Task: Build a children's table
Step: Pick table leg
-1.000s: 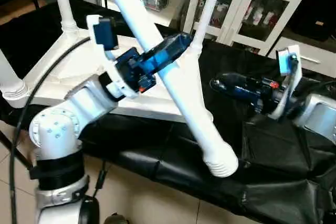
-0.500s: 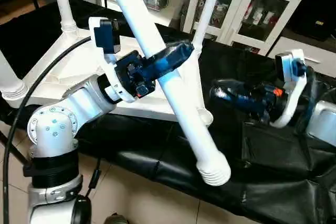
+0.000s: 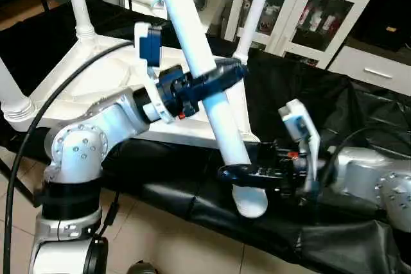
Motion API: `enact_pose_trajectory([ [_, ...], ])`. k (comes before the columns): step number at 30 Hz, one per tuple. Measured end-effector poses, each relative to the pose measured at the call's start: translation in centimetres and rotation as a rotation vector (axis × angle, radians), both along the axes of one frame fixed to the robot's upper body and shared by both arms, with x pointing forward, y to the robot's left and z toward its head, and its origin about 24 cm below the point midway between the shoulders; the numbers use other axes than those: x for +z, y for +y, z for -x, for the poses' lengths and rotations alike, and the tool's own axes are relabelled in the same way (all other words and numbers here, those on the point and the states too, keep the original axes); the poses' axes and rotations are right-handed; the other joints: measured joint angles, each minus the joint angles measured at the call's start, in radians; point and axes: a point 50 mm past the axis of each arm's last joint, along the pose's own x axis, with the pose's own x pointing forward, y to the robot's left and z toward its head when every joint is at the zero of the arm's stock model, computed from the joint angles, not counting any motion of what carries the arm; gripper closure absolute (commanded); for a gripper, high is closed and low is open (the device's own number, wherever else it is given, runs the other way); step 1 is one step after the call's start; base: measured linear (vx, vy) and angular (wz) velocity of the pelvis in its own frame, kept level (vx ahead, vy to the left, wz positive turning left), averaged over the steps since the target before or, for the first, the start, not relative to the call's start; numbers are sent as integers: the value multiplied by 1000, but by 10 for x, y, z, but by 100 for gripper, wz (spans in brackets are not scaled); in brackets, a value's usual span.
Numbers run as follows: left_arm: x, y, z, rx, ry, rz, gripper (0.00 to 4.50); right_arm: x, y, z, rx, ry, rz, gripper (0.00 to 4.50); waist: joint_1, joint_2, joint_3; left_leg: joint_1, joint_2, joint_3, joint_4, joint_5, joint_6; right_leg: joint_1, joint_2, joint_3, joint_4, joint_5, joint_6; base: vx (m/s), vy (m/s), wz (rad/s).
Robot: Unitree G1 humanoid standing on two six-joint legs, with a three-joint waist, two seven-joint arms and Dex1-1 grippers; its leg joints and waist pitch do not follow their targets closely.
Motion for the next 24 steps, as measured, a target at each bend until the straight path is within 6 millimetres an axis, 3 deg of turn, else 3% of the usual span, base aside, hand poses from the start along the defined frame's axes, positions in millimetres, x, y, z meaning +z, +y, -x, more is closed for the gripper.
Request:
enact_pose_trajectory([
  [21, 1, 0, 0, -38, -28, -14, 278, -4, -1, -2, 0, -54, 63, 235, -1, 1, 1, 0, 0, 0, 0, 0, 0, 0, 0, 0, 0, 2, -4, 0, 0, 0],
  [24, 0, 1, -1, -31, -23, -13, 278, -4, -1, -3, -1, -59, 65, 243, -1, 1, 1, 0, 0, 0, 0, 0, 0, 0, 0, 0, 0, 2, -4, 0, 0, 0],
])
